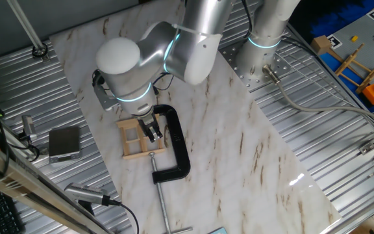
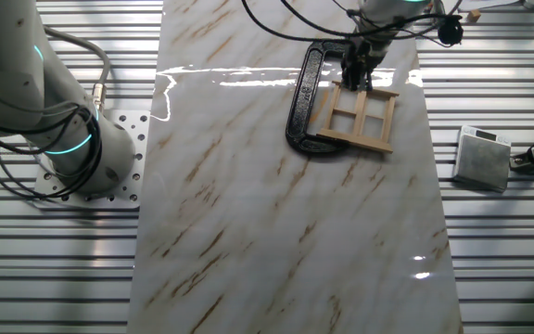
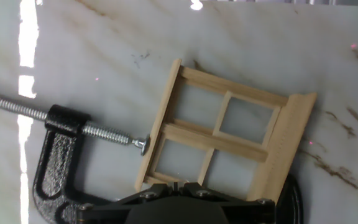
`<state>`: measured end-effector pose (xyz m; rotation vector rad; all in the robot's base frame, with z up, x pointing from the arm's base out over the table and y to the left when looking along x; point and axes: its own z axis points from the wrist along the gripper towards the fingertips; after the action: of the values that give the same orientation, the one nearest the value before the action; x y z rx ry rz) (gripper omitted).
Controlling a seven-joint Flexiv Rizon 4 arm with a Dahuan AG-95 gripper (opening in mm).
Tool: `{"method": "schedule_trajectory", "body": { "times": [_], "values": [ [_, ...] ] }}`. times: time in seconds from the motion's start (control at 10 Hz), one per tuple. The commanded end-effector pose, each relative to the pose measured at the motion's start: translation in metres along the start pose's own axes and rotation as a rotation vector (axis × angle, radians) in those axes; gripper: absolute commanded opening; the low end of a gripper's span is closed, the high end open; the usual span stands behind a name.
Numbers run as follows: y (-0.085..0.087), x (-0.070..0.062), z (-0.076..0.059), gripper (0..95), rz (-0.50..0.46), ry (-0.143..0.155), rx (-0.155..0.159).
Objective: Close a sliding window
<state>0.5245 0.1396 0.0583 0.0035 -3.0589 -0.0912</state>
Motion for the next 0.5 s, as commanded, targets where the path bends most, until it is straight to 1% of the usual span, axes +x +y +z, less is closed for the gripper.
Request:
{"method": "schedule_trajectory", "body": {
  "times": [0.1,0.2,0.4,0.5],
  "values": [
    [-0.0010,0.0018,-0.0017,0.0,0.070,-0.020,0.003],
    [-0.0010,0.0018,-0.0017,0.0,0.096,-0.011,0.002],
    [-0.0010,0.0018,-0.0017,0.0,0.125,-0.006,-0.001],
    [-0.0010,0.0018,-0.0017,0.0,0.133,-0.009,-0.002]
  ]
}}
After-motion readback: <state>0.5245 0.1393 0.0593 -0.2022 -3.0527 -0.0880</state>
